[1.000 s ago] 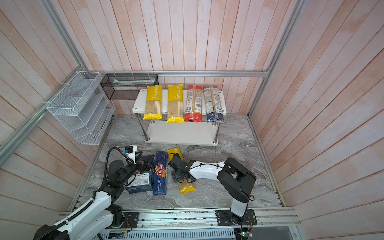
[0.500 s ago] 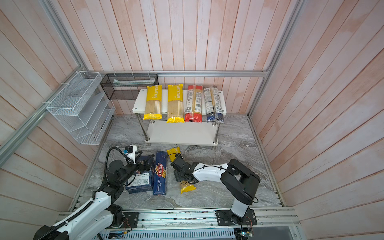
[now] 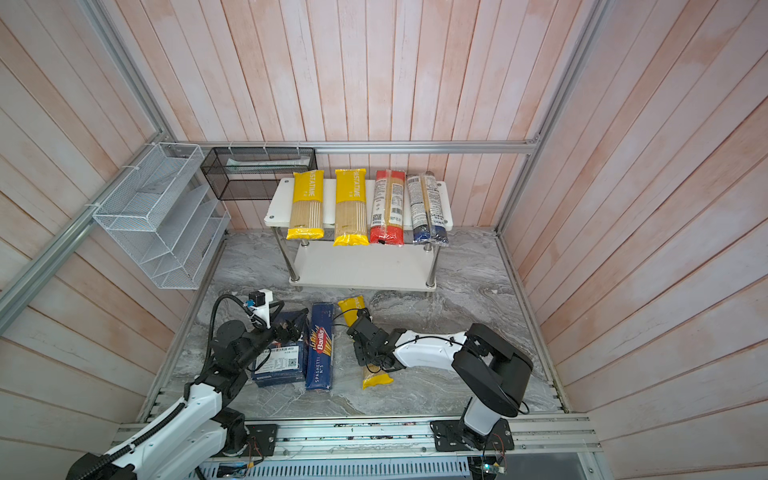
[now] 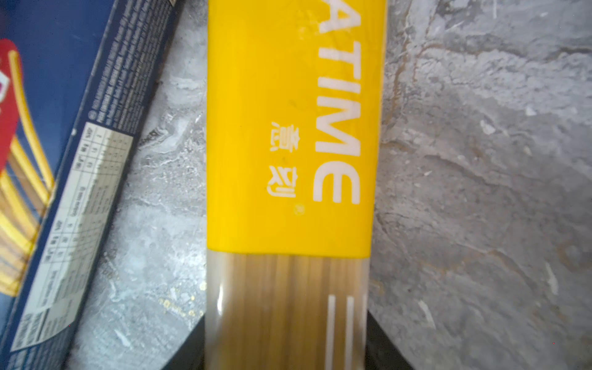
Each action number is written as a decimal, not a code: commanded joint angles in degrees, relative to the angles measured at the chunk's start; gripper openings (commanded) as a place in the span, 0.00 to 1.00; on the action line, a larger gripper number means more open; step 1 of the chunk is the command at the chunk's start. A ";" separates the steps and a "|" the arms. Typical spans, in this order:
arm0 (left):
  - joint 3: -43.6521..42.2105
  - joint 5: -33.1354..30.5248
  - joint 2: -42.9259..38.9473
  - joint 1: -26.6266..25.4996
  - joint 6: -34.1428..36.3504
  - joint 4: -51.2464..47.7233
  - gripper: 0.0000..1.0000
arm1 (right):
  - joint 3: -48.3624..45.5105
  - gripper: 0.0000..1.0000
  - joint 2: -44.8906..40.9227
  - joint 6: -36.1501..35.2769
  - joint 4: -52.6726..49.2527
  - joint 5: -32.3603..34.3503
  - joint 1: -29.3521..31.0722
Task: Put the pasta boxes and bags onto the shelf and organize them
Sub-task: 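Lift the yellow pack with the right gripper, tilting its top toward the shelf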
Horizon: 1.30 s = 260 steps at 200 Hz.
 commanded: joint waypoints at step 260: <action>0.68 -0.50 1.39 -0.17 0.82 0.39 1.00 | -6.75 0.17 -23.13 0.34 5.92 11.95 -0.30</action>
